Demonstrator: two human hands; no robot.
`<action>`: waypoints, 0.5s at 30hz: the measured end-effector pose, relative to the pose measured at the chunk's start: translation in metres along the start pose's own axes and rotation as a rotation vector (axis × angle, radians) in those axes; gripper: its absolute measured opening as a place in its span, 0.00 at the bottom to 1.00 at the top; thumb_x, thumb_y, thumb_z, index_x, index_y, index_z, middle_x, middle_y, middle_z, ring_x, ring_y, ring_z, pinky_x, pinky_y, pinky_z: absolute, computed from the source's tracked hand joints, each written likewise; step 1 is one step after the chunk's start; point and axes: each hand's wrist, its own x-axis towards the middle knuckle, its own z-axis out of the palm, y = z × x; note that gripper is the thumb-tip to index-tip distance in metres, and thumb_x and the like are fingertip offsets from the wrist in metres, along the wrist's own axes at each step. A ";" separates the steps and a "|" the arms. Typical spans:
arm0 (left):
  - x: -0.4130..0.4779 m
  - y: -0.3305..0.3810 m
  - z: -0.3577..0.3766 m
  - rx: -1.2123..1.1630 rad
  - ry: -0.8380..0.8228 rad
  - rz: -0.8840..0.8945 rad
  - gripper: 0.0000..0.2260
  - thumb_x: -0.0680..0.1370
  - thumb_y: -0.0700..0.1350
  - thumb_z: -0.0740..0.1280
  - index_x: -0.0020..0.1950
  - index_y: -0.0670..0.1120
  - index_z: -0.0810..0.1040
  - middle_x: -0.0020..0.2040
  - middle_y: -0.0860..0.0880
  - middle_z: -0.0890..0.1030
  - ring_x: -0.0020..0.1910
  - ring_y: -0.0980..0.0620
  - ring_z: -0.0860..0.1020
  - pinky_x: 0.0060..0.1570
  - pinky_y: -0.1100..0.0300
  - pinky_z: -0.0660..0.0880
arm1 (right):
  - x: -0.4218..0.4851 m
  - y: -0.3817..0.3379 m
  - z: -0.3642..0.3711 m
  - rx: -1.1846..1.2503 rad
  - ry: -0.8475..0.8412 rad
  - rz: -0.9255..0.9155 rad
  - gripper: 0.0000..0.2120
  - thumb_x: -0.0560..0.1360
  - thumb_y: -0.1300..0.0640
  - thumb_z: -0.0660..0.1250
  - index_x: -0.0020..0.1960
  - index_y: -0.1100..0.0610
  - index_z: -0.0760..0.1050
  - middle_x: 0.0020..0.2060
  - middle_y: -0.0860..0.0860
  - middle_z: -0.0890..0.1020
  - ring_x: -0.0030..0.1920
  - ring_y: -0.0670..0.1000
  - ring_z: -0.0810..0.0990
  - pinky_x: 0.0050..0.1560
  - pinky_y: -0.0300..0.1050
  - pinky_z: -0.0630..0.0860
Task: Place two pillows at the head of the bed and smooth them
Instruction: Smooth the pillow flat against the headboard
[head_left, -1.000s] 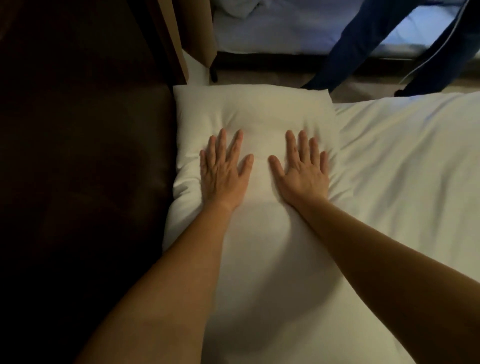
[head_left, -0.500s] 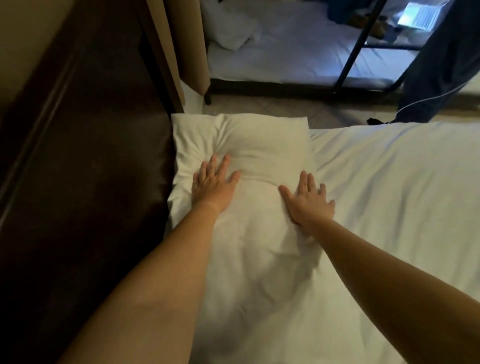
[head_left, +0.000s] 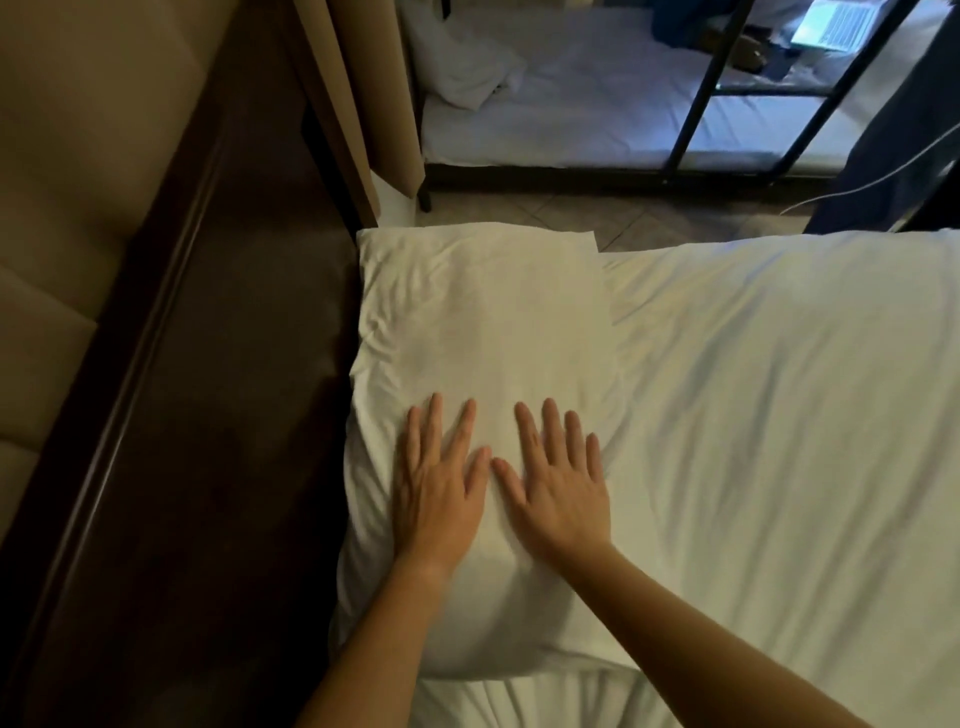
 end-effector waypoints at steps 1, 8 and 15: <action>-0.009 -0.005 0.005 0.058 -0.008 0.004 0.27 0.86 0.62 0.53 0.86 0.60 0.57 0.87 0.49 0.54 0.86 0.47 0.48 0.83 0.45 0.54 | -0.004 0.007 0.005 -0.005 -0.008 -0.005 0.34 0.84 0.28 0.36 0.84 0.39 0.30 0.85 0.47 0.33 0.84 0.53 0.30 0.84 0.58 0.37; -0.019 -0.021 0.022 0.183 0.038 -0.017 0.27 0.87 0.63 0.52 0.86 0.62 0.53 0.87 0.51 0.54 0.86 0.48 0.51 0.83 0.46 0.53 | -0.018 0.053 0.018 -0.032 -0.014 0.087 0.35 0.83 0.27 0.36 0.84 0.40 0.30 0.85 0.44 0.36 0.85 0.50 0.35 0.84 0.57 0.39; -0.036 -0.043 0.010 0.169 0.030 -0.118 0.29 0.86 0.64 0.51 0.86 0.60 0.55 0.87 0.50 0.56 0.85 0.46 0.54 0.83 0.44 0.53 | -0.036 0.092 0.013 -0.053 -0.115 0.201 0.36 0.82 0.27 0.35 0.85 0.41 0.31 0.85 0.42 0.37 0.85 0.52 0.37 0.84 0.59 0.42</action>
